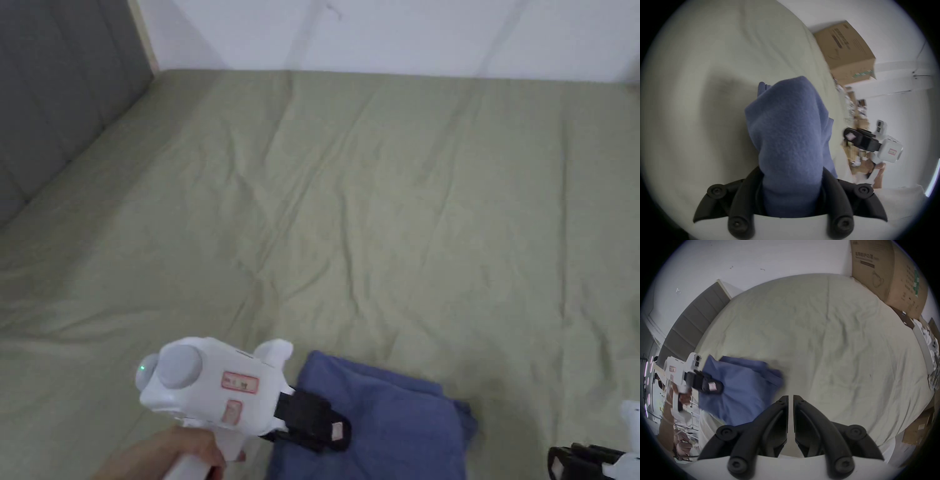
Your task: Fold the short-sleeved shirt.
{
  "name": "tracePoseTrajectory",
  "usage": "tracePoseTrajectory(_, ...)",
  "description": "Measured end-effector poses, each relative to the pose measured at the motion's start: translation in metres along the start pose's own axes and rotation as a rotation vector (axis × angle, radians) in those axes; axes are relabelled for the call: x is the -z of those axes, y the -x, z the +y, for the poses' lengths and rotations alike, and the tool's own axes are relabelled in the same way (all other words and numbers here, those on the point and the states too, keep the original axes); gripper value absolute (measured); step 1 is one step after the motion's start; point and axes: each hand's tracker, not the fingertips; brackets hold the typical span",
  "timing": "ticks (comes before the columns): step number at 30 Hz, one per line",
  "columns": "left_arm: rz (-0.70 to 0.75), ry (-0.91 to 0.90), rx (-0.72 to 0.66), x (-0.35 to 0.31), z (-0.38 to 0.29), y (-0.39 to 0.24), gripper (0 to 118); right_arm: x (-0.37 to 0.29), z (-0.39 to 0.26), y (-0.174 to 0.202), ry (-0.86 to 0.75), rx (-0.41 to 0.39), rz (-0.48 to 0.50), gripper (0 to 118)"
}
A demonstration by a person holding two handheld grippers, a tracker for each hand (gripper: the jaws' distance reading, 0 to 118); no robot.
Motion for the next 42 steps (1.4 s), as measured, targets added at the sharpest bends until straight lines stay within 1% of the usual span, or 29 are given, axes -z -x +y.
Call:
tracePoseTrajectory(2, 0.156, -0.029, 0.03, -0.056, 0.012, 0.032, 26, 0.003, 0.002, 0.008, 0.003, -0.024, 0.009, 6)
tracePoseTrajectory(5, 0.518, 0.021, 0.015, -0.131, 0.039, 0.07, 26, 0.009, -0.001, 0.023, 0.019, -0.082, -0.029, 6)
tracePoseTrajectory(7, 0.816, 0.075, 0.051, -0.168, 0.057, 0.093, 26, 0.015, -0.006, 0.03, 0.039, -0.126, -0.071, 6)
tracePoseTrajectory(8, 0.929, 0.101, 0.06, -0.178, 0.064, 0.105, 26, 0.018, -0.008, 0.031, 0.046, -0.126, -0.068, 6)
tracePoseTrajectory(10, 1.144, 0.141, 0.076, -0.196, 0.074, 0.131, 27, 0.026, -0.012, 0.027, 0.075, -0.1, -0.064, 6)
tracePoseTrajectory(11, 1.2, 0.159, 0.089, -0.199, 0.078, 0.145, 28, 0.03, -0.013, 0.022, 0.085, -0.084, -0.06, 6)
tracePoseTrajectory(12, 1.289, 0.197, 0.128, -0.201, 0.081, 0.154, 38, 0.033, -0.015, 0.02, 0.103, -0.065, -0.054, 6)
tracePoseTrajectory(13, 1.342, 0.2, 0.15, -0.204, 0.079, 0.16, 68, 0.036, -0.016, 0.018, 0.116, -0.058, -0.046, 6)
tracePoseTrajectory(14, 1.361, 0.189, 0.149, -0.207, 0.079, 0.165, 96, 0.037, -0.016, 0.017, 0.118, -0.056, -0.049, 6)
tracePoseTrajectory(15, 1.333, 0.155, 0.119, -0.211, 0.078, 0.168, 114, 0.039, -0.016, 0.014, 0.12, -0.052, -0.059, 6)
tracePoseTrajectory(16, 1.272, 0.082, 0.062, -0.219, 0.075, 0.17, 116, 0.039, -0.015, 0.012, 0.12, -0.052, -0.062, 6)
tracePoseTrajectory(18, 1.191, -0.001, -0.01, -0.229, 0.075, 0.163, 114, 0.04, -0.012, 0.01, 0.12, -0.049, -0.064, 6)
tracePoseTrajectory(19, 1.196, -0.032, -0.047, -0.232, 0.074, 0.16, 114, 0.04, -0.01, 0.009, 0.116, -0.046, -0.064, 6)
tracePoseTrajectory(21, 1.163, -0.055, -0.049, -0.242, 0.073, 0.152, 114, 0.038, -0.008, 0.009, 0.107, -0.042, -0.063, 6)
tracePoseTrajectory(22, 1.18, -0.059, -0.029, -0.243, 0.073, 0.143, 114, 0.035, -0.007, 0.012, 0.1, -0.043, -0.058, 6)
tracePoseTrajectory(23, 1.187, -0.071, -0.018, -0.243, 0.072, 0.135, 113, 0.03, -0.006, 0.018, 0.094, -0.046, -0.052, 6)
tracePoseTrajectory(24, 1.162, -0.107, -0.006, -0.244, 0.07, 0.123, 111, 0.026, -0.006, 0.019, 0.082, -0.051, -0.042, 6)
tracePoseTrajectory(25, 1.095, -0.149, -0.021, -0.245, 0.067, 0.109, 109, 0.024, -0.006, 0.02, 0.074, -0.052, -0.037, 6)
tracePoseTrajectory(26, 1.027, -0.189, -0.044, -0.245, 0.065, 0.097, 91, 0.021, -0.006, 0.02, 0.069, -0.052, -0.033, 6)
tracePoseTrajectory(27, 0.943, -0.246, -0.074, -0.241, 0.062, 0.082, 57, 0.02, -0.007, 0.014, 0.061, -0.048, -0.028, 6)
tracePoseTrajectory(28, 0.878, -0.291, -0.086, -0.235, 0.056, 0.067, 5, 0.017, -0.007, 0.013, 0.056, -0.044, -0.019, 6)
tracePoseTrajectory(29, 0.853, -0.343, -0.06, -0.233, 0.048, 0.054, 3, 0.013, -0.007, 0.011, 0.048, -0.04, -0.01, 6)
tracePoseTrajectory(31, 0.733, -0.406, -0.01, -0.219, 0.032, 0.018, 2, 0.001, -0.007, 0.015, 0.024, -0.025, 0.007, 6)
tracePoseTrajectory(33, 0.569, -0.499, -0.037, -0.207, 0.016, -0.017, 0, -0.011, -0.007, 0.013, -0.001, -0.012, 0.023, 6)
tracePoseTrajectory(34, 0.515, -0.533, -0.021, -0.2, 0.007, -0.036, 0, -0.016, -0.007, 0.011, -0.013, -0.007, 0.032, 6)
tracePoseTrajectory(36, 0.54, -0.583, 0.026, -0.186, -0.009, -0.074, 0, -0.027, -0.007, 0.002, -0.054, 0.007, 0.034, 6)
tracePoseTrajectory(38, 0.619, -0.631, 0.117, -0.171, -0.024, -0.113, 0, -0.041, -0.006, 0.001, -0.088, 0.01, 0.041, 6)
tracePoseTrajectory(40, 0.686, -0.658, 0.197, -0.154, -0.037, -0.144, 0, -0.056, -0.004, 0.0, -0.147, -0.012, 0.047, 6)
tracePoseTrajectory(42, 0.699, -0.715, 0.257, -0.14, -0.048, -0.171, 0, -0.073, -0.001, 0.006, -0.221, -0.045, 0.023, 6)
